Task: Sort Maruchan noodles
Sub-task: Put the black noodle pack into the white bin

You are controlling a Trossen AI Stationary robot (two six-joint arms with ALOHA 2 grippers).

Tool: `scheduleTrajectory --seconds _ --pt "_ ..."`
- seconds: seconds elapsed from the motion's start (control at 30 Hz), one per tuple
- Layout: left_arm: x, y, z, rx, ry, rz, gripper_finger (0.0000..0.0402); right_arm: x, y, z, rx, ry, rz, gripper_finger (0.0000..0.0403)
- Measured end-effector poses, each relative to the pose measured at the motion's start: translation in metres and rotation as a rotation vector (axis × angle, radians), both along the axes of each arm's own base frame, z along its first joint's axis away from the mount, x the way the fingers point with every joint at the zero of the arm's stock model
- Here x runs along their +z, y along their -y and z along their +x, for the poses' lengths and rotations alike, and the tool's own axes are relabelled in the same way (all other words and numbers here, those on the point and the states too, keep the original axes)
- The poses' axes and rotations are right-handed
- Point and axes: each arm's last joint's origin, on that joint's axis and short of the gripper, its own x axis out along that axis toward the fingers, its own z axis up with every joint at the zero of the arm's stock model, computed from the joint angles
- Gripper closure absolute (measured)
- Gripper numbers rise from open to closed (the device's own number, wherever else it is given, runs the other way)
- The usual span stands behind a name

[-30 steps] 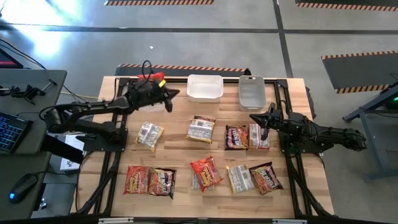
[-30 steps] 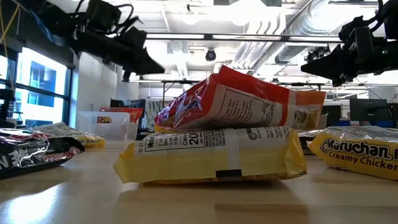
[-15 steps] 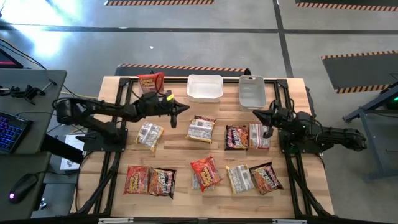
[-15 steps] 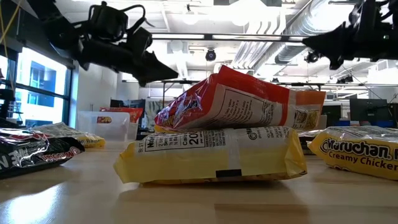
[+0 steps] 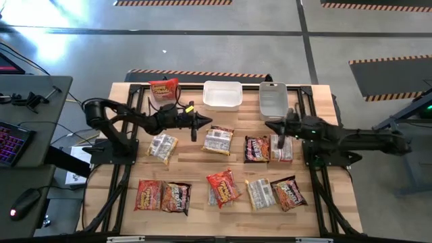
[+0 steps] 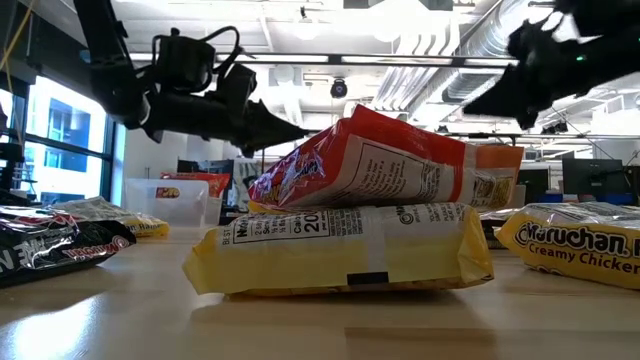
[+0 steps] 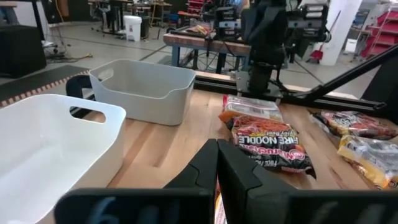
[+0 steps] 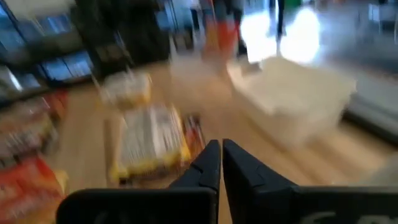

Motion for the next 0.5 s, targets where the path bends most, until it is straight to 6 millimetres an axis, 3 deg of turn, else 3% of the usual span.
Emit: scheduleTrajectory --seconds 0.13,0.5 --pt "0.002 -0.001 0.002 -0.001 0.006 0.02 0.0401 0.004 0.002 0.024 0.051 -0.19 0.068 0.0356" --pt "0.006 -0.004 0.005 0.004 0.012 0.056 0.0401 -0.005 0.026 0.095 0.202 -0.586 0.282 0.0174"
